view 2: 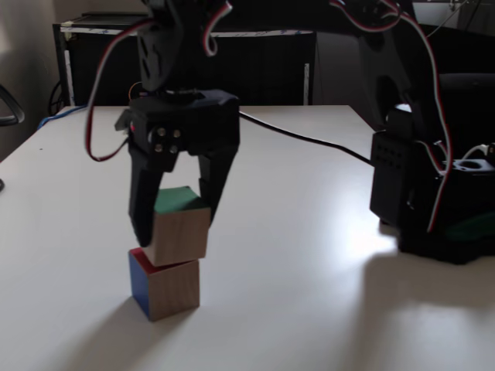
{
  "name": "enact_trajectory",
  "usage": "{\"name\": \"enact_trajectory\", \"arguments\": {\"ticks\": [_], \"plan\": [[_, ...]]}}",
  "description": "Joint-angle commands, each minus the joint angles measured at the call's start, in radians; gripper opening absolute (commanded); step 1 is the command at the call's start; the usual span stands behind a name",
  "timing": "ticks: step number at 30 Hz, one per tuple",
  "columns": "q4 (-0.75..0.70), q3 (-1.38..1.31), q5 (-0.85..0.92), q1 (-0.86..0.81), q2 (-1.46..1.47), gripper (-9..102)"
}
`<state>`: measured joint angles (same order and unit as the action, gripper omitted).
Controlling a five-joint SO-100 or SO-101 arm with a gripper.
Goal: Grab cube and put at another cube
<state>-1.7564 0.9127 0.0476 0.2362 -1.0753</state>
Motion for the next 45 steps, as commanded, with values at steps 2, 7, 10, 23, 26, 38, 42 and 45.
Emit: {"name": "enact_trajectory", "arguments": {"ticks": [2,7,10,23,26,38,42,45], "plan": [[0.003,-0.064,-0.003,-0.005,0.002,16],[-0.002,-0.086,0.002,-0.014,0.014,17],[-0.002,-0.089,0.002,-0.014,0.020,17],[-0.021,-0.110,0.002,-0.012,0.052,31],[-0.049,-0.146,-0.003,-0.011,0.067,35],[-0.051,-0.123,-0.021,0.009,0.028,40],[-0.051,-0.103,-0.057,0.020,-0.037,42],[-0.051,-0.063,-0.064,0.025,-0.129,43]]}}
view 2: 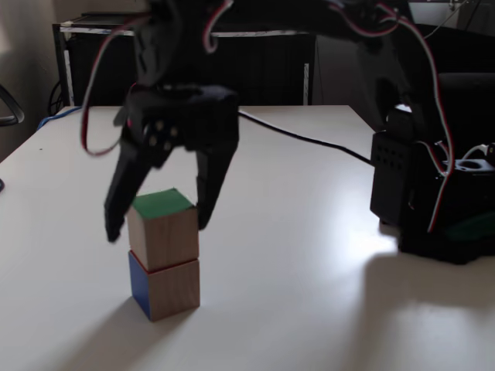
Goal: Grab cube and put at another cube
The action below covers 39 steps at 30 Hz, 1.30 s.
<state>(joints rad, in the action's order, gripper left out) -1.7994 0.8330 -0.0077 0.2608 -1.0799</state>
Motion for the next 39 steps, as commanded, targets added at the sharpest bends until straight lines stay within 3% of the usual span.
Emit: {"name": "enact_trajectory", "arguments": {"ticks": [1,11,15,20,26,30,39], "plan": [[-0.008,0.040,-0.012,0.002,-0.167,43],[0.041,0.463,-0.115,-0.104,-0.936,40],[0.221,0.769,-0.072,-0.232,-1.376,29],[0.339,1.141,0.015,-0.331,-1.770,12],[0.451,1.517,0.052,-0.385,-2.002,0],[0.485,1.729,0.046,-0.402,-2.206,0],[0.601,2.072,0.101,-0.417,-2.209,0]]}}
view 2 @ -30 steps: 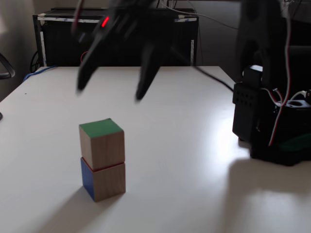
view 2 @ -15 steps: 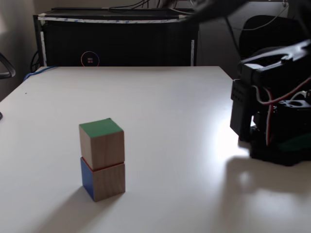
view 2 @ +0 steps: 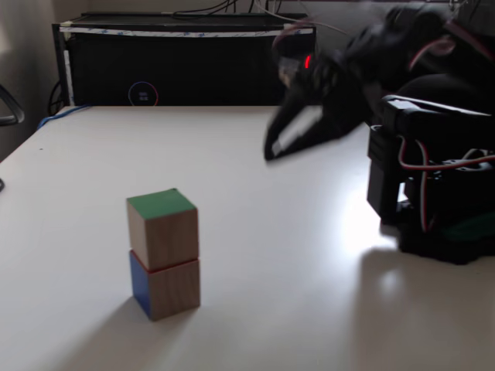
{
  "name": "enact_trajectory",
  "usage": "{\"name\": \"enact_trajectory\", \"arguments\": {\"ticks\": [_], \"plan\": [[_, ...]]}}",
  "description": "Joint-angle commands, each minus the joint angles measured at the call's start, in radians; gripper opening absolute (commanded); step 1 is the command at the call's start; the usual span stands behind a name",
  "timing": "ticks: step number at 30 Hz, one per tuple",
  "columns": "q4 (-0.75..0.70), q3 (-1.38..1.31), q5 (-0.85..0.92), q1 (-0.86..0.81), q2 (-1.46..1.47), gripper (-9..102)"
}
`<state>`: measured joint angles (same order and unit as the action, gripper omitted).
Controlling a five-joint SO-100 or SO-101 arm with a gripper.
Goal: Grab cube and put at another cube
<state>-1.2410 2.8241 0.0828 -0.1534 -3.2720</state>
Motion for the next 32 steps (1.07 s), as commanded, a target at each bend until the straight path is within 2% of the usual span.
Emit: {"name": "enact_trajectory", "arguments": {"ticks": [1,4,9,32], "plan": [[0.067,0.129,0.008,-0.006,-0.017,0],[0.081,0.175,-0.012,-0.018,-0.015,0],[-0.049,0.146,-0.028,0.006,-0.015,0],[-0.049,0.146,-0.031,0.006,-0.015,0]]}}
